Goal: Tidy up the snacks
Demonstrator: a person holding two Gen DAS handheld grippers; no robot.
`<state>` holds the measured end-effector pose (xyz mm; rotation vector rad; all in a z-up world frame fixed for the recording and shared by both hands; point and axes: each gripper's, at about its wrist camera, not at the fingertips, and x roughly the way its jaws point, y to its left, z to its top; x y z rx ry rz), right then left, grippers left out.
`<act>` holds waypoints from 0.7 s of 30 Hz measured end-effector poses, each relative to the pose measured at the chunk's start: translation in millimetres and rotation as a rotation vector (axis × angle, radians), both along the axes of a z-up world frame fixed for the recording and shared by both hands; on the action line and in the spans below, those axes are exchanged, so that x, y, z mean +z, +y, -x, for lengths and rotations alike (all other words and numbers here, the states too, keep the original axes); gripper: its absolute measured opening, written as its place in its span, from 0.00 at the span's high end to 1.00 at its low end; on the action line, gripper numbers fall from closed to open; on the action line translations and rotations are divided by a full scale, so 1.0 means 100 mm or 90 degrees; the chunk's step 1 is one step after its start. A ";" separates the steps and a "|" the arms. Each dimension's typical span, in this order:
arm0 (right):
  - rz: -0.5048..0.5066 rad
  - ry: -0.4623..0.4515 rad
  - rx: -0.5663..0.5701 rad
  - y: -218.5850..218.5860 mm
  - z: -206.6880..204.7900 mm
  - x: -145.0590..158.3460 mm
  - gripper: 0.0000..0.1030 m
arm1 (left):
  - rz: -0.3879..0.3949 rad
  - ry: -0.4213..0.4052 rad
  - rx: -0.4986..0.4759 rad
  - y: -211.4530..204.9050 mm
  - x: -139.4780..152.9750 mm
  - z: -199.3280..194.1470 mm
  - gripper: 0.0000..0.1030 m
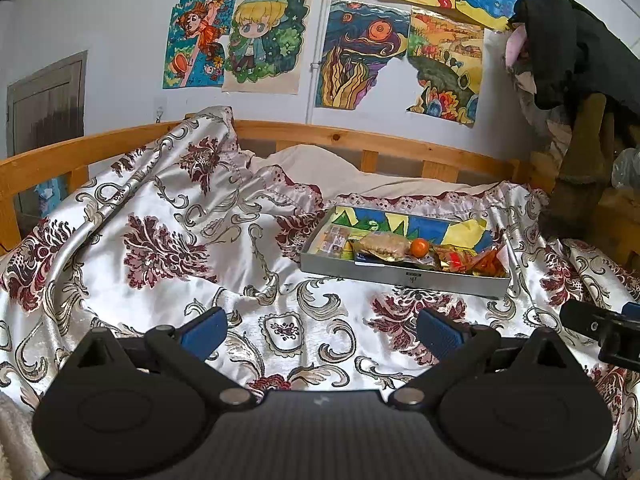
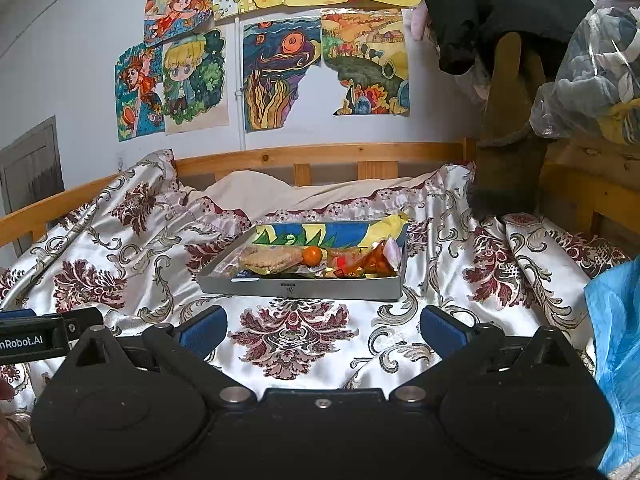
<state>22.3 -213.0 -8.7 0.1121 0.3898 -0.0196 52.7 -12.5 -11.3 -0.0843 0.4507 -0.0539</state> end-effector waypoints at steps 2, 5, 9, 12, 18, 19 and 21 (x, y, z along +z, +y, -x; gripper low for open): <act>0.002 0.002 -0.002 0.00 0.00 0.00 0.01 | -0.001 0.000 -0.001 0.00 0.00 0.00 0.00; 0.004 0.003 -0.003 0.00 -0.01 0.00 0.01 | 0.000 0.000 -0.002 0.00 -0.01 0.00 0.00; 0.004 0.003 -0.002 0.00 -0.01 -0.01 0.01 | -0.001 0.000 -0.003 0.00 -0.01 0.00 0.00; 0.003 0.003 -0.003 0.00 -0.01 -0.01 0.01 | -0.001 0.001 -0.003 0.00 -0.01 0.00 0.00; 0.001 0.003 0.002 0.00 -0.01 -0.01 0.01 | 0.000 0.002 -0.003 0.00 -0.01 0.00 0.00; -0.001 0.003 0.004 0.00 -0.01 -0.02 0.01 | 0.000 0.002 -0.003 0.00 -0.01 0.00 0.00; -0.002 0.003 0.006 0.00 -0.01 -0.02 0.01 | -0.001 0.002 -0.004 0.00 -0.01 0.00 0.00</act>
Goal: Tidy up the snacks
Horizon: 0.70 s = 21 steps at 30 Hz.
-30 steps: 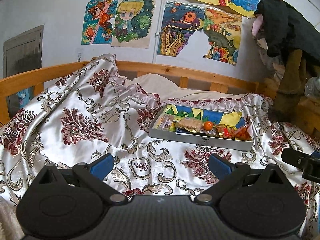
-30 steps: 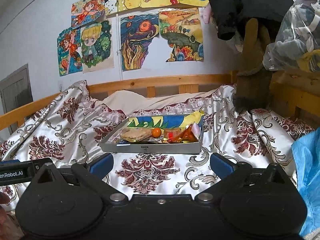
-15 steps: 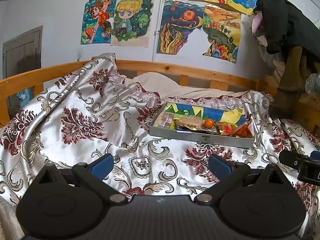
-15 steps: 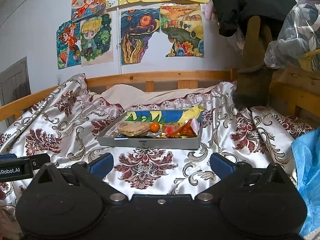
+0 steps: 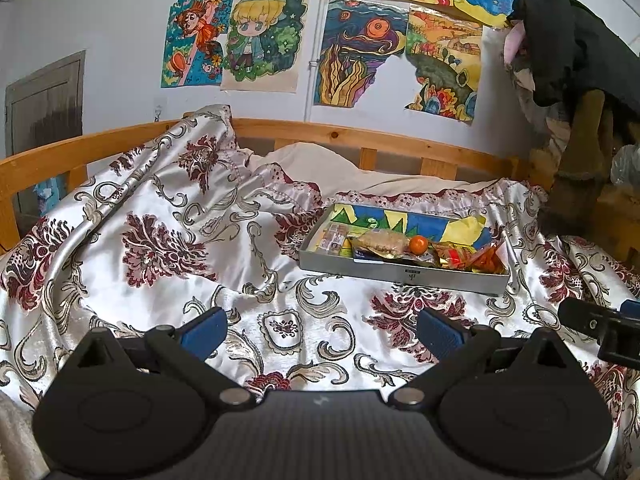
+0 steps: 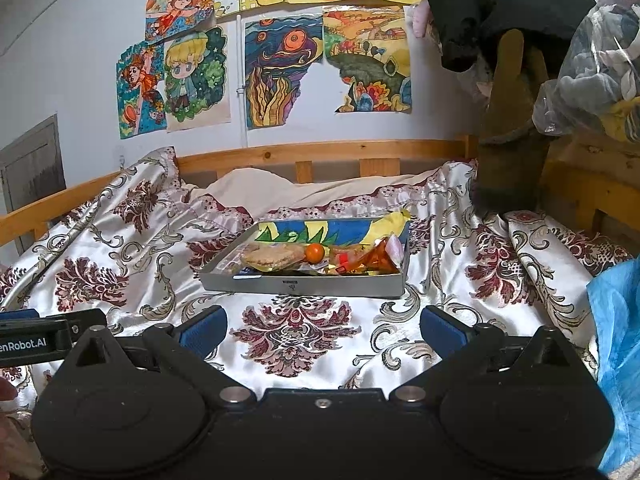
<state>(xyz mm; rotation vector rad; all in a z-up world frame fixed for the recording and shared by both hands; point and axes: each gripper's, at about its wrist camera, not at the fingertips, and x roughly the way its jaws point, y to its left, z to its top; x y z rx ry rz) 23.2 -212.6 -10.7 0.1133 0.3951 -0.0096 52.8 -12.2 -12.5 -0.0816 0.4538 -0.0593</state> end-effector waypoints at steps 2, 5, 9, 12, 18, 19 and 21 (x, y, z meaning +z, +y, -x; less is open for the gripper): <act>0.000 0.000 -0.002 0.00 0.00 0.00 0.01 | 0.001 0.000 0.001 0.00 0.00 0.00 0.00; -0.005 0.000 -0.005 -0.01 0.00 0.00 0.01 | 0.001 0.001 0.001 0.01 -0.01 0.00 0.00; -0.005 -0.002 -0.006 -0.02 0.00 0.01 0.01 | 0.000 0.001 0.001 0.02 -0.01 0.01 0.00; -0.006 0.000 -0.008 -0.03 0.01 0.01 0.01 | 0.001 0.001 0.001 0.01 -0.01 0.01 0.00; -0.005 0.001 -0.009 -0.03 0.00 0.01 0.01 | 0.000 0.000 0.001 0.01 0.00 0.01 0.00; -0.006 0.001 -0.009 -0.03 0.01 0.01 0.01 | 0.000 0.001 0.001 0.01 0.00 0.01 0.00; -0.005 0.001 -0.009 -0.03 0.01 0.01 0.01 | 0.001 0.000 0.000 0.01 0.00 0.01 0.00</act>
